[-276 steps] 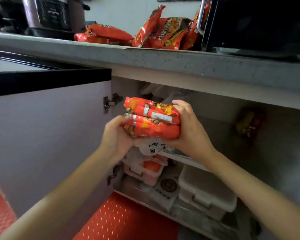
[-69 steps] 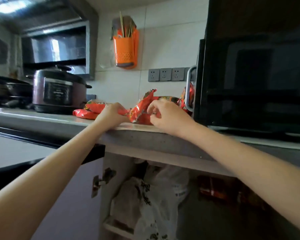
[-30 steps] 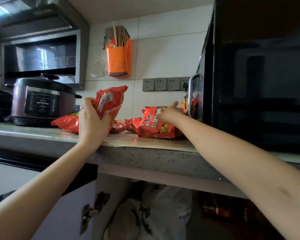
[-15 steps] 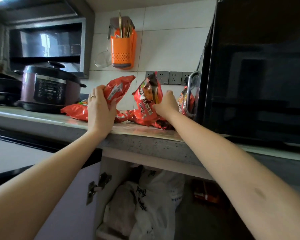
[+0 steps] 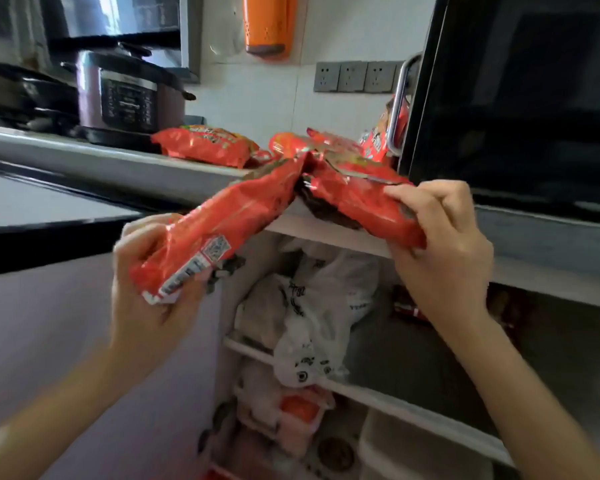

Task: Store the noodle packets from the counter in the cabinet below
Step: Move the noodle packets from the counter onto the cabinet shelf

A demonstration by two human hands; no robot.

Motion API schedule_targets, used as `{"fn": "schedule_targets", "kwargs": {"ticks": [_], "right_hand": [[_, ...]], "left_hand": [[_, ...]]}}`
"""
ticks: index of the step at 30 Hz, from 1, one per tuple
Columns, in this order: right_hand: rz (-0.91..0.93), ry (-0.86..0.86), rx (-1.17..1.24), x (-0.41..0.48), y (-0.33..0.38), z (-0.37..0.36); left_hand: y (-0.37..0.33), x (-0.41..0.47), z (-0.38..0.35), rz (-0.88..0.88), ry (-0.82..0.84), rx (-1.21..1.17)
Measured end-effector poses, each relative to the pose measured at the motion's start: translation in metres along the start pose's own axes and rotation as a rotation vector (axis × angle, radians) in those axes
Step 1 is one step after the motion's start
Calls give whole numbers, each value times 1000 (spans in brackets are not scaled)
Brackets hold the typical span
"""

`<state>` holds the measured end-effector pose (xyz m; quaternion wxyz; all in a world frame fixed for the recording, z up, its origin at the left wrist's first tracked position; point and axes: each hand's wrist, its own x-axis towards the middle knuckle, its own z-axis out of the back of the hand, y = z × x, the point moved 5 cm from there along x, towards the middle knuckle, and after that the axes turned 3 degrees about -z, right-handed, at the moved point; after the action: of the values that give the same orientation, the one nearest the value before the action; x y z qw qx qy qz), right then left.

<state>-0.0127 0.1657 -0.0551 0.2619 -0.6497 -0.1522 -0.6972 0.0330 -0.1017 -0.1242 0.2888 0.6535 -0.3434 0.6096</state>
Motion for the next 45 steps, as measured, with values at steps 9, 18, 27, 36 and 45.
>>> {"fn": "schedule_targets", "kwargs": {"ticks": [9, 18, 27, 36, 45], "right_hand": [[304, 171, -64, -74, -18, 21], [-9, 466, 60, -139, -20, 7], [-355, 826, 410, -179, -40, -6], [-685, 954, 815, -200, -50, -3], [-1020, 1028, 1092, -246, -68, -19]], "left_hand": [[-5, -103, -8, -273, 542, 236], [-17, -176, -53, -255, 771, 259], [-49, -175, -101, 134, 827, -79], [-46, -172, -117, 529, 699, -278], [-22, -156, -160, 811, 369, -429]]}}
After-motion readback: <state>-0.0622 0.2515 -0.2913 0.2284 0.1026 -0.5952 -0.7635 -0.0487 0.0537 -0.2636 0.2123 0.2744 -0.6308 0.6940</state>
